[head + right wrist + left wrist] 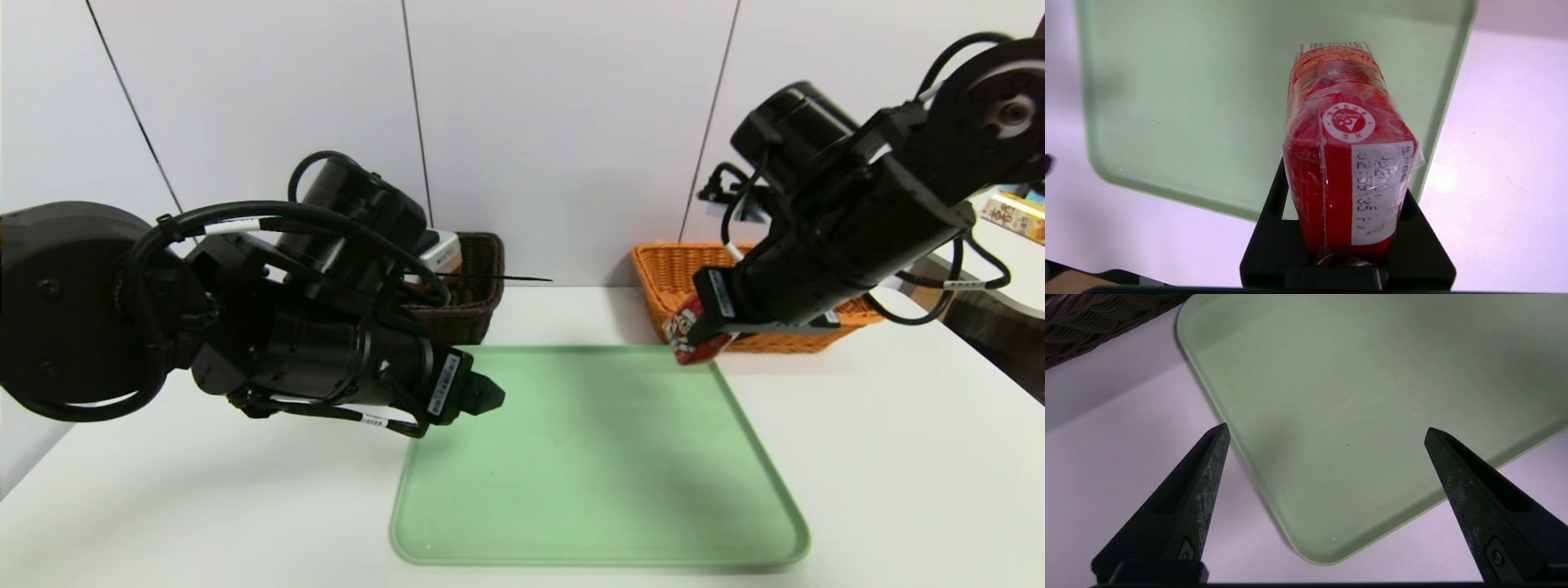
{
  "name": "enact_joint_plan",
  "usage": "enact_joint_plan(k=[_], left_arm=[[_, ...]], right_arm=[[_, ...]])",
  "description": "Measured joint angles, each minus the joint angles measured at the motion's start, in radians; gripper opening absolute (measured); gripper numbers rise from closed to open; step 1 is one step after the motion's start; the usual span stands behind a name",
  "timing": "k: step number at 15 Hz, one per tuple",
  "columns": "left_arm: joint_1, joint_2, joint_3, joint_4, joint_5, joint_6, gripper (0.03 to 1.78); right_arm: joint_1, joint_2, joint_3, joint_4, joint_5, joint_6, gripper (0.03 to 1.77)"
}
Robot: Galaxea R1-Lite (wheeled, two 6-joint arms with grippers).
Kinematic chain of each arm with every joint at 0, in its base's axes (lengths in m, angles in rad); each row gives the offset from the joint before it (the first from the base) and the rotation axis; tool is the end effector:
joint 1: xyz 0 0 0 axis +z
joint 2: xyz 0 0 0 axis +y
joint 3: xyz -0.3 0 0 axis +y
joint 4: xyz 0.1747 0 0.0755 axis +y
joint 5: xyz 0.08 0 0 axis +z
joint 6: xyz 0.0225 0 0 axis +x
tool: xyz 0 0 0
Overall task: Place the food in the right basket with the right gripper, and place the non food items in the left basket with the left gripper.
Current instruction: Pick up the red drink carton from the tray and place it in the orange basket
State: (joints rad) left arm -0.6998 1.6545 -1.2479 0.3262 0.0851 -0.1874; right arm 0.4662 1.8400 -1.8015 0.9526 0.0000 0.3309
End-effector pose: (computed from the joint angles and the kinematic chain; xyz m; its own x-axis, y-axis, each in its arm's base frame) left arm 0.2242 -0.1863 0.2307 0.6213 -0.4120 -0.6665 0.4877 0.8691 -0.0826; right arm 0.2800 0.1409 0.2722 0.4893 0.2462 -0.8366 -0.1823 0.9670 0.1780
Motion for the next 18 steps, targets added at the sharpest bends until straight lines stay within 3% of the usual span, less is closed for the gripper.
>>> enact_joint_plan(k=[5,12,18], left_arm=[[-0.001,0.0,-0.001,0.0,-0.001,0.0,1.69],[-0.001,0.011,-0.001,-0.018,-0.003,0.001,1.69],[0.002,0.039,0.001,-0.05,-0.006,0.001,1.69]], right_arm=[[-0.081,-0.033,-0.129,-0.019,-0.011,-0.01,0.38],[-0.219,0.076,-0.141,-0.198,-0.03,0.0,0.38],[-0.289,0.222,-0.143,-0.257,-0.092,-0.008,0.38]])
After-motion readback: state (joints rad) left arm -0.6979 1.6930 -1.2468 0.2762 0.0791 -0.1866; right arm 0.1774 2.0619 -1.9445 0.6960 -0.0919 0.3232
